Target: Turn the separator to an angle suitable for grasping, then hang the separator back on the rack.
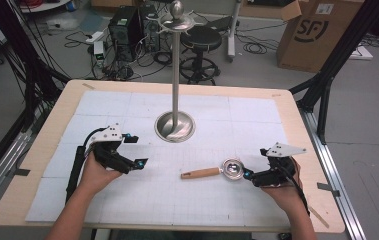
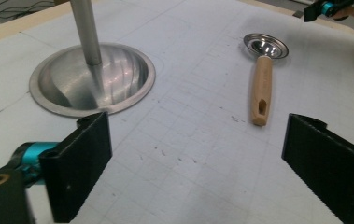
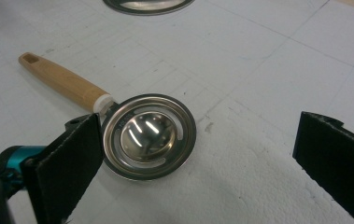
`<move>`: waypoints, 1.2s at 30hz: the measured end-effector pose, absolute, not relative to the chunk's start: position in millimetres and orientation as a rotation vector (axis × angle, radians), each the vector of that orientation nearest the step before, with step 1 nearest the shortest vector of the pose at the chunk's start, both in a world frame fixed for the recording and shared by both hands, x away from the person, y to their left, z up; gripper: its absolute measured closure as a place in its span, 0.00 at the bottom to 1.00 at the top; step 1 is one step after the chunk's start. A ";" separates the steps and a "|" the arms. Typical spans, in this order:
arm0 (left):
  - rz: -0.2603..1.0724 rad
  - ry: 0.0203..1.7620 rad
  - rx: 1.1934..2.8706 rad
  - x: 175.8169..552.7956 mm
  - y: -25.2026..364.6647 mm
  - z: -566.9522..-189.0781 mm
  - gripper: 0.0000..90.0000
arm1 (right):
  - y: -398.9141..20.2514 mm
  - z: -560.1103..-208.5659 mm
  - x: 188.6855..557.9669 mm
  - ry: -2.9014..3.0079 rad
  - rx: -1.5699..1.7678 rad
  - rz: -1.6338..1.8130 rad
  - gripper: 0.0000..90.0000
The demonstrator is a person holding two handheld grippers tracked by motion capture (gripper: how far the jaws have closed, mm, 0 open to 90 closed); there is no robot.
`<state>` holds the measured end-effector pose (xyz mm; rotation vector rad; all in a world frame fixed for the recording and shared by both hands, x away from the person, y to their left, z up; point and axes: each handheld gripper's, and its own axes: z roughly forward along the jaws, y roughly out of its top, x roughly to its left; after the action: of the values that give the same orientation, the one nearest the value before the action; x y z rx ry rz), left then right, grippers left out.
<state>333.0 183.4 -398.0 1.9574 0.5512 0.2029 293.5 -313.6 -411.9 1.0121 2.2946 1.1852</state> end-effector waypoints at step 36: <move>0.206 0.484 1.944 332.8 176.5 -401.9 0.02 | -279.1 -398.2 299.1 2.424 0.837 1.098 0.02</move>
<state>332.8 176.5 -401.9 1.9442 0.4836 0.2058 299.1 -279.1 -398.2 0.8372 2.4241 1.0977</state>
